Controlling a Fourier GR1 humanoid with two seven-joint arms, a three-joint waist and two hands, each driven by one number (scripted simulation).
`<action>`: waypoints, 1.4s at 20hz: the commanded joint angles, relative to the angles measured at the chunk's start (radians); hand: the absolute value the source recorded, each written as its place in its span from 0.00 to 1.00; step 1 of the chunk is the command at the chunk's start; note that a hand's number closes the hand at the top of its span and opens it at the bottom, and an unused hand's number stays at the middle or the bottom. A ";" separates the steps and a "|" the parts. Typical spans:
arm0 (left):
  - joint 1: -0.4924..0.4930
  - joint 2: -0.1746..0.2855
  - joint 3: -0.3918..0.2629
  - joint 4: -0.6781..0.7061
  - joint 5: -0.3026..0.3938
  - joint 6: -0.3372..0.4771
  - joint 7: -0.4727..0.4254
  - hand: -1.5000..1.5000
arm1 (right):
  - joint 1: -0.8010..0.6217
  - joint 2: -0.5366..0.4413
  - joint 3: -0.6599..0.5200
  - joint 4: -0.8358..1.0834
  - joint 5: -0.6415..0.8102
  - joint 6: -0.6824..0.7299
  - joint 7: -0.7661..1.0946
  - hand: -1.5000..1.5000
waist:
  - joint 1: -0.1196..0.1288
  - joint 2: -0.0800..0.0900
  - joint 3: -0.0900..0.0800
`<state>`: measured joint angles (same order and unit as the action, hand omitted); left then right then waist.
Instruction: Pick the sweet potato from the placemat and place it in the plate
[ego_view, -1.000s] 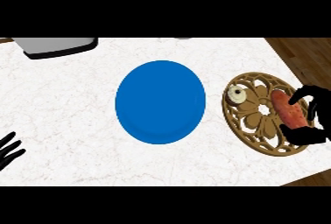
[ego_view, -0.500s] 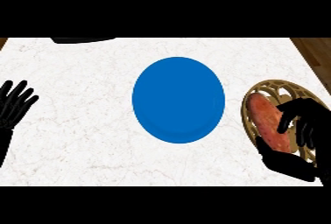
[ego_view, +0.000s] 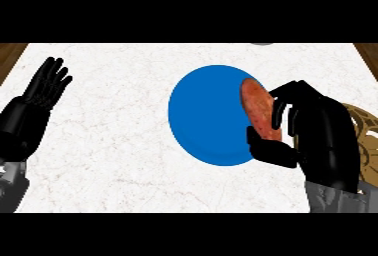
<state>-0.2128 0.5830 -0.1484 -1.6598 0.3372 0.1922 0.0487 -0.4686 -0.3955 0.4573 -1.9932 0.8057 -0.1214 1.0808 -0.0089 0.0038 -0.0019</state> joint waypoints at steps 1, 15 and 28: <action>-0.076 -0.010 0.004 0.029 -0.002 -0.022 0.047 0.50 | -0.074 0.158 0.029 0.206 0.077 -0.043 0.067 1.00 | 0.019 0.001 0.001; -0.040 -0.077 0.005 -0.017 -0.068 -0.039 0.068 0.50 | -0.305 0.346 -0.180 0.943 0.060 -0.161 -0.253 1.00 | 0.042 0.001 0.003; -0.030 -0.140 0.020 0.086 -0.121 -0.082 -0.027 0.50 | -0.428 0.395 -0.340 1.242 -0.182 -0.560 -0.585 0.00 | 0.045 0.005 0.003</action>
<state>-0.2913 0.4622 -0.1186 -1.5622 0.2350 0.1109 0.0483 -0.8867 -0.0048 0.1494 -0.7896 0.6831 -0.5706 0.6087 0.0324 0.0096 0.0009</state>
